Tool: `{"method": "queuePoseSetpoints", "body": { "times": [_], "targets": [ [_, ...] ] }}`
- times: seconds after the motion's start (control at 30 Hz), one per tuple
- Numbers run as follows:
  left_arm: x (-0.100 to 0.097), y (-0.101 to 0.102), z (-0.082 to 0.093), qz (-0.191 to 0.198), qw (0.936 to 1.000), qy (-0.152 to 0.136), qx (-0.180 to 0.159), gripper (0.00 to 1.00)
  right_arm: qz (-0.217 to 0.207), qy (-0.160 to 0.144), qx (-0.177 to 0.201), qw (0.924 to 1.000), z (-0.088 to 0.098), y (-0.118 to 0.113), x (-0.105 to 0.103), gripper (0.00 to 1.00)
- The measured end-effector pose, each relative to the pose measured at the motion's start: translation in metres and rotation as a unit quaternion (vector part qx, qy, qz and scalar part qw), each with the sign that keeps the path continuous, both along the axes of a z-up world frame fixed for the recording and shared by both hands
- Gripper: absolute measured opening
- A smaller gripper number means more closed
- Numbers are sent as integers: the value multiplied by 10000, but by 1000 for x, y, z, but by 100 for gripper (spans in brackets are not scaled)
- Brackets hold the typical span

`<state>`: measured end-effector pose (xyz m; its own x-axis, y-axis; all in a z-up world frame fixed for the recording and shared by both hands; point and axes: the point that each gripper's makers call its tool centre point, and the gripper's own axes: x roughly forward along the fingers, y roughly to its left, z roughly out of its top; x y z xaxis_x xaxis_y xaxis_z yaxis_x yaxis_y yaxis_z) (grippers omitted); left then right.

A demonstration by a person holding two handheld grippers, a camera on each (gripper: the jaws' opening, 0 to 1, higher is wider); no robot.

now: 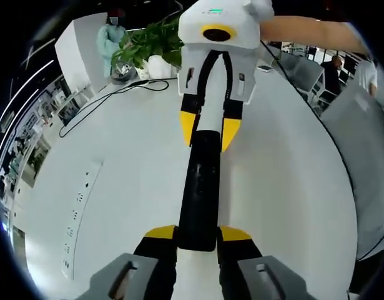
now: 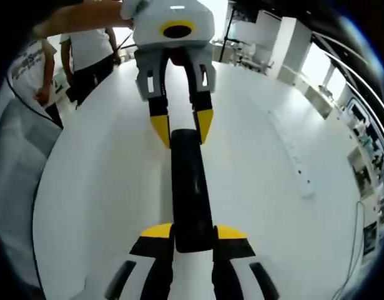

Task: Press the specified remote control buttons in sequence, fully releasing each button before pressing the next.

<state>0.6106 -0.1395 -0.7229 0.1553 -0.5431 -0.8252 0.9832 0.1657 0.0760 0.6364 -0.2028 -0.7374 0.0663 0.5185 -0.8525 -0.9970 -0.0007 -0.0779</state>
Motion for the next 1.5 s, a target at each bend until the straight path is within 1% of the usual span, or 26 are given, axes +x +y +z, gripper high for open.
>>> {"method": "queuePoseSetpoints", "body": {
  "times": [0.03,0.1,0.13,0.2,0.27,0.33,0.37,0.43,0.47,0.63,0.77,0.9,1.0,1.2,1.3,1.5],
  "targets": [
    [0,1,0,0,10000,-5,-3,24,-13,6,11,10000,1,-1,-7,20],
    [-9,5,1,-4,10000,0,-18,24,-36,19,25,10000,3,-2,-20,20],
    [-8,8,0,-4,10000,8,-24,24,-42,23,28,10000,4,-3,-22,20],
    [-13,10,0,-25,10000,11,-18,24,-76,42,53,9999,5,-4,-36,20],
    [-24,9,2,-47,10000,11,-6,24,-96,81,54,9999,4,-6,-42,20],
    [-33,10,1,-34,10000,11,-5,24,-115,104,60,9999,4,-7,-54,20],
    [-35,11,0,-30,10000,15,10,24,-125,118,80,9998,3,-7,-52,20],
    [-40,13,-1,-22,10000,41,23,24,-162,167,97,9997,2,-7,-65,21],
    [-44,14,-3,-25,10000,60,26,24,-168,186,98,9996,-1,-8,-74,21],
    [-61,17,-13,-85,9998,134,99,24,-208,288,116,9993,-9,-9,-101,21],
    [-76,19,-22,-66,9997,237,94,24,-201,359,113,9991,-15,-9,-118,21],
    [-90,19,-28,-56,9994,311,135,24,-156,410,105,9990,-19,-7,-130,21],
    [-98,19,-32,-62,9993,329,173,24,-126,429,92,9990,-23,-5,-135,21],
    [-104,19,-39,-42,9989,401,229,24,-119,449,59,9989,-29,-4,-138,21],
    [-104,18,-41,-66,9988,404,284,24,-93,431,33,9990,-30,-4,-136,21],
    [-103,15,-43,-69,9988,394,281,24,-95,435,13,9990,-33,-6,-132,21]
  ]
}}
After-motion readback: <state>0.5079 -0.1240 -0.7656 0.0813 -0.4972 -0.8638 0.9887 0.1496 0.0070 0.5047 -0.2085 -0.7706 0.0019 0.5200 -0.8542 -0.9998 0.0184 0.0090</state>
